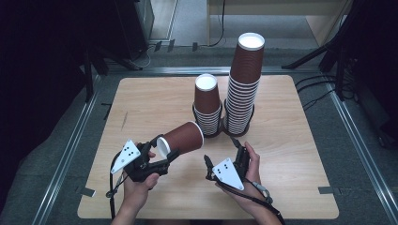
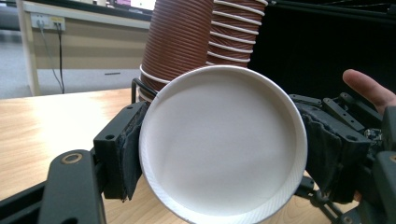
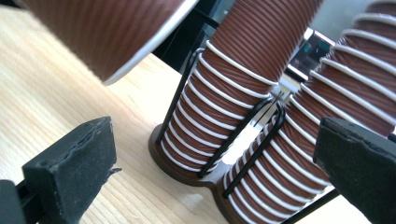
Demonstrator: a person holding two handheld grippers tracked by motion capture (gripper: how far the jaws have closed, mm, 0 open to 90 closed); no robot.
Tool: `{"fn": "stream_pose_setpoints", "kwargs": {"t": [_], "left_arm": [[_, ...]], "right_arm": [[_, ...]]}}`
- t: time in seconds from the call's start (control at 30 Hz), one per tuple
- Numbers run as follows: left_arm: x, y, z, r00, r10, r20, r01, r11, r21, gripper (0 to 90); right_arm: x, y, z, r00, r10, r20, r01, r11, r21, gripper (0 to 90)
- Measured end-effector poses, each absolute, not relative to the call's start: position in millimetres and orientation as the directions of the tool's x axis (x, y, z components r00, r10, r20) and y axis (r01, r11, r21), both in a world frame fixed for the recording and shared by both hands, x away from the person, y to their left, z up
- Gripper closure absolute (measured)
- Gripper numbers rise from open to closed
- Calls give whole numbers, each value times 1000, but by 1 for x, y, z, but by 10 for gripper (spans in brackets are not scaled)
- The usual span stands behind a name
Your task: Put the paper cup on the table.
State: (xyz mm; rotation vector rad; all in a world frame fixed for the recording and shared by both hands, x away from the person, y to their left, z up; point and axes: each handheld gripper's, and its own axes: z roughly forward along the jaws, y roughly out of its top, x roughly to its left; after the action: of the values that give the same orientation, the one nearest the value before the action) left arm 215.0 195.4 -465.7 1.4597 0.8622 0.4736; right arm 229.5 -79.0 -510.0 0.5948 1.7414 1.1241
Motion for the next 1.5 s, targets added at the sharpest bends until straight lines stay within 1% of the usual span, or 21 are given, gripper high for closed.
{"fn": "stream_pose_setpoints", "kwargs": {"t": [0.07, 0.17, 0.27, 0.4, 0.43, 0.5, 0.57, 0.67, 0.8, 0.9, 0.97, 1.1, 1.13, 1.17, 1.27, 1.3, 1.4, 1.5], "left_arm": [[215, 196, -466, 628, 749, -213, 216, 95, 972, 232], [215, 197, -465, 625, 750, -217, 210, 106, 972, 231], [215, 196, -465, 623, 753, -211, 205, 103, 973, 232], [215, 194, -466, 623, 754, -209, 201, 104, 974, 231], [215, 194, -466, 623, 754, -210, 201, 105, 974, 232], [215, 193, -465, 625, 751, -212, 197, 112, 974, 232], [215, 193, -465, 625, 753, -207, 194, 108, 975, 232], [214, 193, -465, 627, 752, -206, 192, 107, 976, 232], [214, 193, -465, 627, 751, -206, 187, 112, 976, 232], [214, 193, -465, 628, 751, -206, 184, 114, 976, 232], [214, 193, -465, 628, 751, -205, 184, 112, 977, 232], [214, 191, -466, 630, 753, -191, 176, 102, 979, 231], [214, 190, -466, 629, 754, -191, 175, 102, 979, 231], [214, 189, -467, 630, 753, -192, 175, 103, 979, 231], [214, 188, -467, 632, 750, -195, 175, 108, 979, 231], [214, 188, -468, 630, 751, -196, 174, 109, 979, 231], [214, 188, -468, 627, 755, -192, 170, 108, 979, 231], [213, 187, -468, 631, 753, -190, 169, 106, 980, 231]], "right_arm": [[230, -79, -508, -436, 792, -427, -79, 438, 895, 1], [229, -79, -508, -436, 785, -441, -91, 449, 889, 7], [227, -76, -507, -453, 786, -421, -74, 437, 896, 12], [223, -74, -499, -491, 822, -289, -7, 328, 945, 13], [222, -74, -496, -495, 837, -235, 21, 281, 959, 13], [221, -76, -491, -500, 851, -159, 53, 213, 976, 13], [220, -76, -490, -494, 858, -139, 58, 192, 980, 15], [217, -75, -490, -488, 859, -157, 40, 202, 979, 41], [217, -73, -492, -509, 856, -87, 82, 148, 986, 43], [216, -73, -490, -537, 844, 14, 130, 67, 989, 43], [214, -72, -487, -551, 832, 60, 148, 27, 989, 42], [212, -70, -483, -573, 807, 142, 185, -41, 982, 1], [210, -69, -482, -573, 804, 159, 184, -62, 981, 0], [209, -68, -482, -579, 801, 151, 168, -64, 984, 0], [206, -65, -481, -596, 787, 157, 168, -70, 983, 0], [206, -64, -480, -591, 788, 171, 180, -77, 981, 0], [207, -65, -480, -574, 779, 253, 246, -131, 960, 0], [208, -66, -482, -555, 791, 258, 255, -134, 958, 0]]}}
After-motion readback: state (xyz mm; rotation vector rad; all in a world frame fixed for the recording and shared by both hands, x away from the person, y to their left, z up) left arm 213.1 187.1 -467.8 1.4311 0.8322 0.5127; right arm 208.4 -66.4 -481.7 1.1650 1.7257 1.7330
